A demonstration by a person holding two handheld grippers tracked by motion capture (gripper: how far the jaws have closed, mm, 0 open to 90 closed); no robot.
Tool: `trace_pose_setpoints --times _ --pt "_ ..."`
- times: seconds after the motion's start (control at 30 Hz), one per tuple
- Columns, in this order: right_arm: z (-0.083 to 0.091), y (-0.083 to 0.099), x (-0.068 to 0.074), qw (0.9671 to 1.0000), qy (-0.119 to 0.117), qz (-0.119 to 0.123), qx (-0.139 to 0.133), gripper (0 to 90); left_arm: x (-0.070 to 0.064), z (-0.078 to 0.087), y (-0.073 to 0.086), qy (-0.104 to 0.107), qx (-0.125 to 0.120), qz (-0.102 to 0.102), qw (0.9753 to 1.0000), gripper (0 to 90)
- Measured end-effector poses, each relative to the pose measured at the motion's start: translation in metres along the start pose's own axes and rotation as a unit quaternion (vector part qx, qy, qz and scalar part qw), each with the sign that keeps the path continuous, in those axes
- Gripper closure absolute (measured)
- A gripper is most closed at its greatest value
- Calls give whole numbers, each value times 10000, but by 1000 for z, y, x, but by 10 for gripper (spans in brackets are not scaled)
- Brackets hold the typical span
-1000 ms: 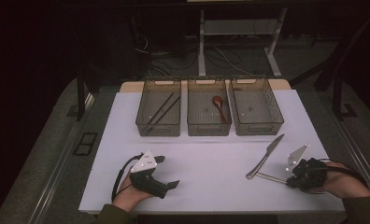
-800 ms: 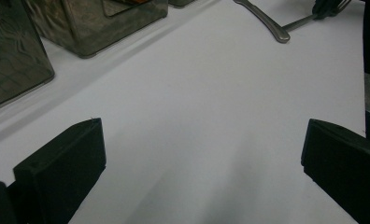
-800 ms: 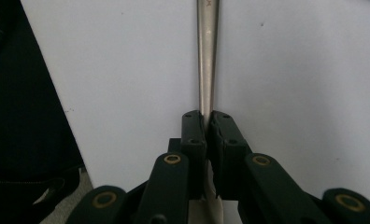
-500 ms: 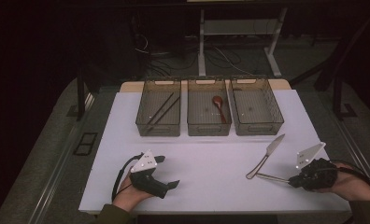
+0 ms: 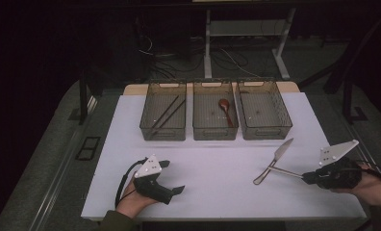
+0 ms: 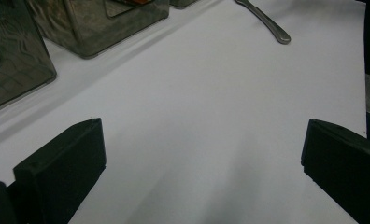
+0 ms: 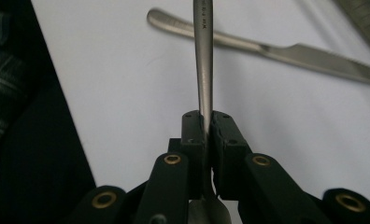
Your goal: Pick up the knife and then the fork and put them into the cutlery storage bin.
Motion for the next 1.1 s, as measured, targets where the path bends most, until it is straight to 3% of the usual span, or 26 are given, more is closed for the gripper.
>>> trace_pose_setpoints --times 0.23,0.5,0.77,1.1 --pt "0 -19 -17 9989 277 -115 -357 834 4 1 -1 -22 -21 -58 10000 0" --pt "0 -42 -39 9950 653 -462 -599 833 7 2 -1 -40 -30 -12 10000 0" --pt "-2 -69 -62 9874 1158 -793 -728 833 6 1 0 6 -24 -23 10000 0" --pt "-14 -94 -100 9772 1529 -1180 -885 833 3 0 -1 38 -43 28 10000 0"
Point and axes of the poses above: each handheld gripper's, and its own axes: z roughly backward along the jaws, y roughly out of its underside, x roughly to its left, the point moved 9 cm from there along -z, roughly forward along the jaws, and after that the axes turned 10 degrees about -x, right-handed, at the moved point
